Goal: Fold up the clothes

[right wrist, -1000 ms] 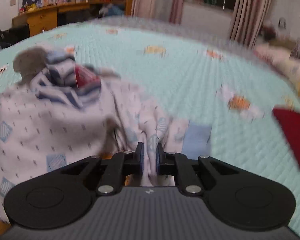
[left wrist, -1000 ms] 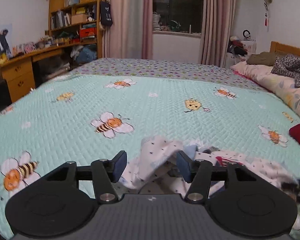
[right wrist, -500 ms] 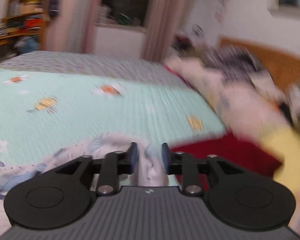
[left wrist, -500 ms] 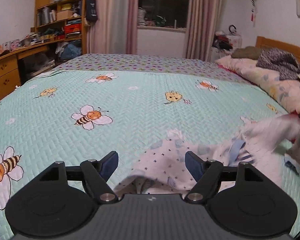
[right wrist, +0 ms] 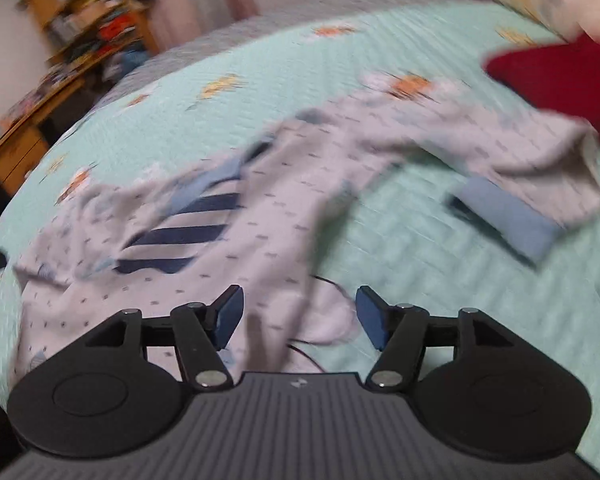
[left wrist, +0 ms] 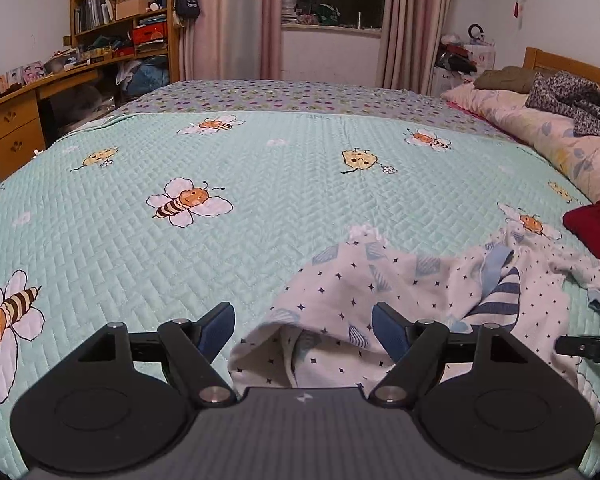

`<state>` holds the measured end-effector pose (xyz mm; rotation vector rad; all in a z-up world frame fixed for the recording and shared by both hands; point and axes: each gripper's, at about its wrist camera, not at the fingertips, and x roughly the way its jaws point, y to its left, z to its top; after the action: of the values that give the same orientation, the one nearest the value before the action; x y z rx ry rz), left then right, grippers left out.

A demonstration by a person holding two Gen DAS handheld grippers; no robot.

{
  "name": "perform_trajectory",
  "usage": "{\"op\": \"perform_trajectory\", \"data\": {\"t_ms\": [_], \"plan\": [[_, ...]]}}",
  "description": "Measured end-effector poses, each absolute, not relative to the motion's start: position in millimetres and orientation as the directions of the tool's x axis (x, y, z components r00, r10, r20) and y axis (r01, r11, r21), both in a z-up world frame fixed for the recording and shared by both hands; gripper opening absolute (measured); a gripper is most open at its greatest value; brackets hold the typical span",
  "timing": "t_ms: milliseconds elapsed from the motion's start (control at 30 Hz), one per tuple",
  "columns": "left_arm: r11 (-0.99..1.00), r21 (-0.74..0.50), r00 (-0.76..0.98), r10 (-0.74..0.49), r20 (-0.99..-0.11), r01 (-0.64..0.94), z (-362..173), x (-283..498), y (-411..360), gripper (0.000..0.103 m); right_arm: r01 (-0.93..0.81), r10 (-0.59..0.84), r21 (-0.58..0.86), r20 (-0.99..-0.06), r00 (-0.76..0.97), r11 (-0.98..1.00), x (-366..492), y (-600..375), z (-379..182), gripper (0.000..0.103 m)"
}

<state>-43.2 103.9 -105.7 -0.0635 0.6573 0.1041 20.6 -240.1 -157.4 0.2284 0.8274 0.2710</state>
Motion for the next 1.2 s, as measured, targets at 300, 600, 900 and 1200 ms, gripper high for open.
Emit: {"op": "perform_trajectory", "data": {"t_ms": [300,600,900,1200], "plan": [[0.993,0.023,0.791,0.109,-0.602,-0.119,-101,-49,107,0.084,-0.569,0.481,0.022,-0.562,0.673,0.822,-42,-170,-109,0.060],[0.978,0.014,0.789,0.177,-0.589,-0.210,-92,-59,125,0.086,-0.890,0.668,-0.154,-0.609,0.428,0.429,-74,-61,-126,0.063],[0.975,-0.004,0.789,0.177,-0.588,-0.222,-93,-61,136,0.086,-0.796,0.623,-0.071,-0.581,0.523,0.602,-26,-78,-118,0.003],[0.988,0.016,0.797,0.135,-0.589,-0.156,-98,-60,123,0.086,0.156,0.088,0.270,-0.713,0.695,0.950,113,-287,-140,0.023]]}}
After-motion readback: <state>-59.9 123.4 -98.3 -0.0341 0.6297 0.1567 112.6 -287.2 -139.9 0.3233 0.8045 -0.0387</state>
